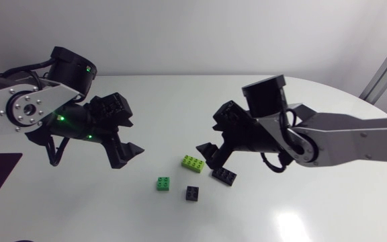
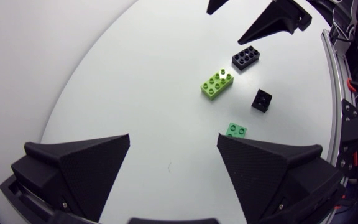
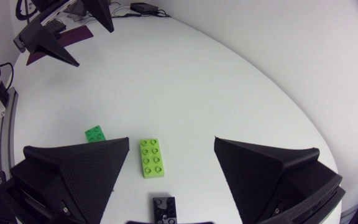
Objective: Separate the duplo bricks
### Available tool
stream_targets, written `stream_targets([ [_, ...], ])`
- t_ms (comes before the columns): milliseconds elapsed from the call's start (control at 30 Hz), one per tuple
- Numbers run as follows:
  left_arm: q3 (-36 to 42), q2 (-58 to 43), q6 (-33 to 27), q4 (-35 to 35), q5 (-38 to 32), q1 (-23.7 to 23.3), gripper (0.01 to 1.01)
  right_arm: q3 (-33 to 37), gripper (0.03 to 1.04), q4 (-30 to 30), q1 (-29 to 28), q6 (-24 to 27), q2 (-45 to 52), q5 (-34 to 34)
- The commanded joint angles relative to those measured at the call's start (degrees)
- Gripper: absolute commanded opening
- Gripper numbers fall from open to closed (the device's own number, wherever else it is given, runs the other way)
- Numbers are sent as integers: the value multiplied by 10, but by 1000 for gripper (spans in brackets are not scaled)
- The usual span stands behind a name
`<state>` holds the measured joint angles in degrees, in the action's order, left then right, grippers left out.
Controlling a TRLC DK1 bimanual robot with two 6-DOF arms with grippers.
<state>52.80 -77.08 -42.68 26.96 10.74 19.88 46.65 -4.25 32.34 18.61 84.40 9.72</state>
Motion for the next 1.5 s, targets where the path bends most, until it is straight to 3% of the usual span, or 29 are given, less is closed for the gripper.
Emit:
stream_targets([
  [0,-22,23,26,-1,6,-5,980,-31,987,16,-12,-24,-46,-12],
  [367,-40,118,95,5,-30,-5,980,-91,992,98,-30,-30,-240,-80],
  [733,-50,221,179,46,-127,6,982,-96,993,242,-45,-29,-432,-189],
  [1067,-95,359,212,69,-196,18,985,-67,995,397,-90,-19,-562,-224],
  [1200,-110,410,217,79,-229,29,985,-65,995,427,-97,-16,-602,-253],
  [1467,-146,503,230,112,-230,-4,985,-63,993,462,-153,-9,-668,-276],
])
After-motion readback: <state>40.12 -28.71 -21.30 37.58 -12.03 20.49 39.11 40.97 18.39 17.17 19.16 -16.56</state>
